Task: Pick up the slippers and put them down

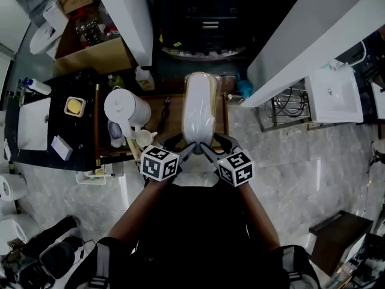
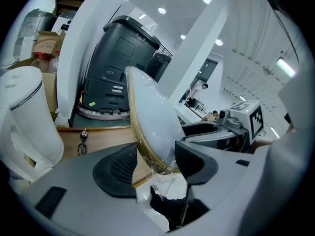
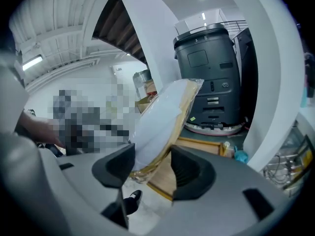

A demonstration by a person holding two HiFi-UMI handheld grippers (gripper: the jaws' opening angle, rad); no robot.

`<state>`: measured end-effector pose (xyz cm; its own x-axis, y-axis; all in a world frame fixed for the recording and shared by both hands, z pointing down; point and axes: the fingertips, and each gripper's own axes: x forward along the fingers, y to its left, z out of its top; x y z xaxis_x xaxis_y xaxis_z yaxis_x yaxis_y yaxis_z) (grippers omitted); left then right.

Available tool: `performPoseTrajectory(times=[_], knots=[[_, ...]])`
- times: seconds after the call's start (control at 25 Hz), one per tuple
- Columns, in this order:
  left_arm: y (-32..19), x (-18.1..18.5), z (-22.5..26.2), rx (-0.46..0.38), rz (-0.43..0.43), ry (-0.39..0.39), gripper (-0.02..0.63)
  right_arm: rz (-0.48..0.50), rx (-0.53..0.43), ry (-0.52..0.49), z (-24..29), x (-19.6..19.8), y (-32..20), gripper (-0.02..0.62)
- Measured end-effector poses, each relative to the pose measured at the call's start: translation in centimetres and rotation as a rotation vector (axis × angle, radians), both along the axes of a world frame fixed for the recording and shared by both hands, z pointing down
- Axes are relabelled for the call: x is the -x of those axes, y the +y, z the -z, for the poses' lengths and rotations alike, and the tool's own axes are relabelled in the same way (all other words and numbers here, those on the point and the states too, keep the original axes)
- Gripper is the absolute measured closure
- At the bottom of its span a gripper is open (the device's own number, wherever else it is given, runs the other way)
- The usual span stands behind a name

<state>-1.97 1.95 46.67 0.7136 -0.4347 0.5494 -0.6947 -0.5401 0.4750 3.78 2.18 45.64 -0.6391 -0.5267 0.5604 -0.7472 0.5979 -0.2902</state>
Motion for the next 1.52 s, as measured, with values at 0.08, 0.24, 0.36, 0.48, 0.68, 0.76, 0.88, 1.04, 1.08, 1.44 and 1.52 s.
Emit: performPoseTrajectory(times=[0.08,0.24,0.36,0.48,0.68,0.76,0.88,1.04,1.08,1.44,1.52], knots=[[0.2,0.0,0.5,-0.014,0.001,-0.001,0.362,0.001,-0.009,0.000,0.4,-0.1,0.2,0.362],[0.5,0.2,1.1,-0.029,0.002,0.000,0.362,-0.002,-0.011,-0.025,0.6,0.1,0.5,0.362],[0.7,0.5,1.3,-0.038,0.004,0.001,0.362,0.003,-0.013,-0.032,0.6,0.4,0.8,0.362],[0.8,0.6,1.5,-0.043,0.015,0.010,0.362,0.004,-0.029,-0.032,0.9,0.5,0.9,0.362],[0.8,1.1,1.7,-0.063,0.023,0.007,0.365,0.022,-0.046,-0.031,1.3,1.0,0.8,0.362],[0.6,1.2,1.5,-0.064,0.026,0.003,0.368,0.029,-0.047,-0.024,1.1,1.1,0.6,0.362],[0.4,1.5,1.3,-0.059,0.040,0.000,0.370,0.039,-0.045,-0.017,1.0,1.4,0.3,0.362],[0.3,2.0,1.3,-0.066,0.052,-0.007,0.371,0.056,-0.052,-0.009,1.2,2.0,0.2,0.362],[0.3,2.1,1.3,-0.066,0.054,-0.009,0.373,0.059,-0.053,-0.009,1.2,2.1,0.2,0.362],[1.2,2.6,0.5,-0.040,0.080,-0.013,0.373,0.085,-0.044,0.003,0.6,2.6,1.0,0.362],[1.3,2.7,0.5,-0.038,0.082,-0.015,0.371,0.085,-0.041,0.001,0.6,2.7,1.0,0.362]])
